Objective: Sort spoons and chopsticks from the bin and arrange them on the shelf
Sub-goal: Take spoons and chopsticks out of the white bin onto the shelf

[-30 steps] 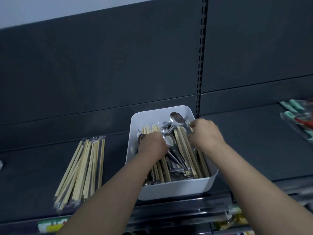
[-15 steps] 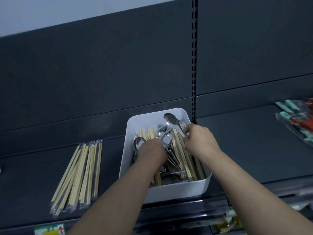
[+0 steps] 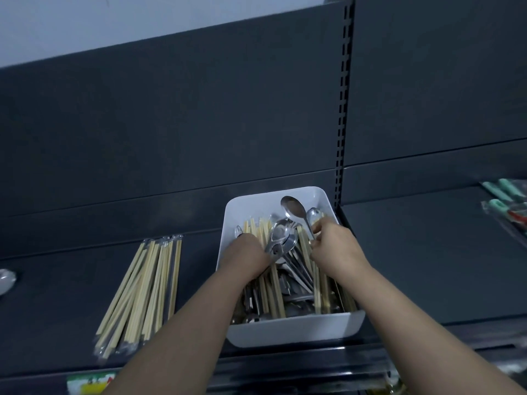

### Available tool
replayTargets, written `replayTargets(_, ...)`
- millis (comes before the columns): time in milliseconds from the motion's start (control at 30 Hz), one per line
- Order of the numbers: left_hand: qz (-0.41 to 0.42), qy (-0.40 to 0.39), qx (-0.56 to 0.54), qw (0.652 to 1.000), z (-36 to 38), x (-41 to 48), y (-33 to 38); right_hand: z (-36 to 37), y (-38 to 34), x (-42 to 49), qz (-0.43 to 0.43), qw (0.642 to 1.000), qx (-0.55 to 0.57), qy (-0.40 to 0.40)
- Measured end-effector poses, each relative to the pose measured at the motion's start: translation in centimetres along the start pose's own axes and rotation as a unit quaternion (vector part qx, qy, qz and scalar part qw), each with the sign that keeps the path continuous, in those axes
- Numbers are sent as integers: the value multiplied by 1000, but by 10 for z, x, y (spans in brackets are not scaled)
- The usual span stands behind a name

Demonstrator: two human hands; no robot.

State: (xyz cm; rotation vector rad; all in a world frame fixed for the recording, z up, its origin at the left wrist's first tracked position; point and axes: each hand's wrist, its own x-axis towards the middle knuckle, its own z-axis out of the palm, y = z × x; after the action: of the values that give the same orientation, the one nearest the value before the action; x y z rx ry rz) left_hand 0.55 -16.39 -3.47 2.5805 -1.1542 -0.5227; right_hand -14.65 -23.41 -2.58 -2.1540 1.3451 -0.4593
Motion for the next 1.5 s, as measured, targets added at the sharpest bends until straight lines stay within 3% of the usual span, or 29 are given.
replayTargets(167, -36, 42, -109, 993, -11, 1, -6, 9, -11, 4, -4, 999, 33, -21)
replayTargets(333, -55, 77, -290, 952, -27, -5, -7, 24, -39, 9, 5, 988, 155, -27)
replayTargets(433, -38, 79, -338, 937, -42, -13, -19, 33, -72, 7, -7, 975, 220, -30)
replayTargets(600, -55, 58, -403, 912, -68, -33, -70, 58, -125, -3, -26, 973, 224, -49)
replayTargets(733, -109, 102, -449, 881, -88, -53, -142, 102, -180, -26, -85, 979, 160, -92)
replayTargets(933, -203, 189, -476, 834, -118, -85, -301, 200, -275, -75, -115, 974, 94, -171)
replayTargets(1133, -268, 230, -423, 835, -148, -117, -442, 295, -354, -119, -105, 954, 143, -242)
replayTargets(1300, -289, 225, -414, 833, -167, -119, -501, 344, -394, -128, -107, 949, 125, -268)
replayTargets(1500, -305, 200, -328, 871, -182, -90, -539, 384, -424, -105, -84, 951, 100, -281)
